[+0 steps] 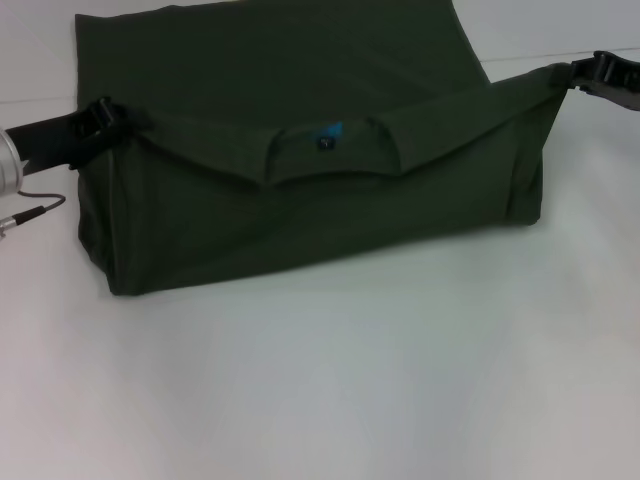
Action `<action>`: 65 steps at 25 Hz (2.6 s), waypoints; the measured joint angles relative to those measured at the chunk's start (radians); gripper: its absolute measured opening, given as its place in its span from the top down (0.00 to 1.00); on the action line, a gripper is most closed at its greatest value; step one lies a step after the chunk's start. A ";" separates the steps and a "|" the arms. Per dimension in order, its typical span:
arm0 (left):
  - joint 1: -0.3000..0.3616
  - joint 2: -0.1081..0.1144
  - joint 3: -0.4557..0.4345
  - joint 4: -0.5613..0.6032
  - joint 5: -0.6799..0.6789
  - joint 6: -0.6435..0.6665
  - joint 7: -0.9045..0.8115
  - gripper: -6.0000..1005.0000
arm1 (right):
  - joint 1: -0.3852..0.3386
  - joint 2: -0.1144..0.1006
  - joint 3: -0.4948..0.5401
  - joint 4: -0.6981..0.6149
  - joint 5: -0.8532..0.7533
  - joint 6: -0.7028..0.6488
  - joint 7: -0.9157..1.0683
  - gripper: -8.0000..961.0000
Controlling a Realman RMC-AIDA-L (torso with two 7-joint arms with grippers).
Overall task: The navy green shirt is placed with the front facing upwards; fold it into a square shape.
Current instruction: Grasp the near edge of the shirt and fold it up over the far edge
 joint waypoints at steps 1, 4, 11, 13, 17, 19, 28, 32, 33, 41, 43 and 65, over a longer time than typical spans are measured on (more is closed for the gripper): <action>-0.004 -0.002 0.000 -0.001 0.000 -0.013 0.014 0.97 | 0.000 0.001 0.002 0.002 0.002 0.008 -0.004 0.94; -0.013 -0.007 -0.001 -0.003 -0.002 -0.037 0.041 0.97 | 0.000 0.006 0.005 0.006 0.006 0.032 -0.012 0.94; -0.024 -0.015 0.001 -0.002 -0.011 -0.077 0.073 0.97 | -0.001 0.017 0.004 0.010 0.027 0.071 -0.031 0.94; -0.026 -0.016 0.001 -0.003 -0.012 -0.090 0.080 0.97 | 0.002 0.026 0.003 0.010 0.028 0.089 -0.032 0.94; -0.035 -0.017 0.003 -0.010 -0.013 -0.131 0.098 0.97 | 0.013 0.051 -0.005 0.012 0.040 0.131 -0.046 0.94; -0.040 -0.022 0.006 -0.010 -0.013 -0.146 0.105 0.97 | 0.017 0.060 -0.009 0.014 0.052 0.141 -0.053 0.94; -0.069 -0.024 0.041 -0.013 -0.013 -0.214 0.113 0.97 | 0.065 0.069 -0.028 0.060 0.062 0.252 -0.077 0.94; -0.077 -0.020 0.041 -0.013 -0.013 -0.228 0.113 0.97 | 0.085 0.061 -0.044 0.085 0.062 0.298 -0.085 0.94; -0.077 -0.020 0.041 -0.012 -0.013 -0.228 0.113 0.97 | 0.090 0.059 -0.047 0.087 0.062 0.306 -0.085 0.94; -0.076 -0.015 0.041 -0.006 -0.013 -0.229 0.107 0.97 | 0.141 0.051 -0.088 0.088 0.061 0.321 -0.096 0.94; -0.073 -0.015 0.041 -0.005 -0.013 -0.228 0.107 0.97 | 0.154 0.051 -0.102 0.089 0.059 0.335 -0.096 0.94; -0.079 -0.016 0.055 -0.005 -0.013 -0.219 0.107 0.89 | 0.162 0.048 -0.130 0.092 0.061 0.392 -0.097 0.93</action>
